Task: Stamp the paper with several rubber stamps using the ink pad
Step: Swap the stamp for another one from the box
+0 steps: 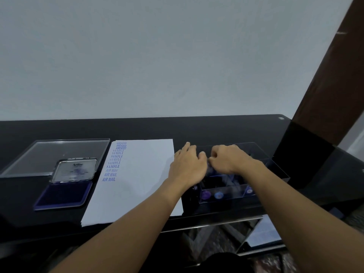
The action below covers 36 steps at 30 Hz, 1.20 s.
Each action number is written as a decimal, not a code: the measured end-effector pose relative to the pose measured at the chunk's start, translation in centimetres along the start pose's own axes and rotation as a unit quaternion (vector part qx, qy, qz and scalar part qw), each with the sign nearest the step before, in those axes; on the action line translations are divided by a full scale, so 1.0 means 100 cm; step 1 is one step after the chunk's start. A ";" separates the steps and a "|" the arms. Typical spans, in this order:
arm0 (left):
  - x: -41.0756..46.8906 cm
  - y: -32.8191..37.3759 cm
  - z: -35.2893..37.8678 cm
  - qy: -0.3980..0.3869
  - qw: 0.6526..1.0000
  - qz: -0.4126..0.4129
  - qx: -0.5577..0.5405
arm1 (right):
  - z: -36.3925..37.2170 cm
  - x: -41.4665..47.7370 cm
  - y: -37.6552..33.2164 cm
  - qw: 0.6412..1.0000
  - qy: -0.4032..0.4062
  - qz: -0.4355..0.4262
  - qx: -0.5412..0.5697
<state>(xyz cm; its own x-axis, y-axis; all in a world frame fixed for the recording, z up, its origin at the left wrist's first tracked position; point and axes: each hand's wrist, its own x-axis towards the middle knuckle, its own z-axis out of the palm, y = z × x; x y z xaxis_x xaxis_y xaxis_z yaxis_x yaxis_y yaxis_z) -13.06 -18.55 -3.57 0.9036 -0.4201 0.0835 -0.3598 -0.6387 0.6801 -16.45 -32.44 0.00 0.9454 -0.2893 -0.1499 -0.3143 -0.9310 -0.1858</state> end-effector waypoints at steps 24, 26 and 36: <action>-0.041 -0.055 -0.113 0.078 0.997 0.008 0.016 | -0.032 -0.029 -0.064 0.978 0.109 -0.069 0.161; -0.046 -0.066 -0.127 0.085 0.996 0.003 0.019 | -0.032 -0.029 -0.079 0.977 0.109 -0.084 0.161; -0.081 -0.125 -0.197 0.131 0.989 -0.054 0.035 | -0.019 -0.031 -0.183 0.965 0.062 -0.169 0.190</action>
<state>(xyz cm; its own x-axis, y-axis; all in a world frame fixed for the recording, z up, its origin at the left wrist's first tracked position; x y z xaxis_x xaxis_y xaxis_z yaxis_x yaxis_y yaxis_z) -11.32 5.53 1.62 0.9634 -0.1714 0.2062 -0.2656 -0.7171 0.6444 -13.47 -14.94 5.70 0.9950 -0.0307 0.0947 0.0266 -0.8346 -0.5502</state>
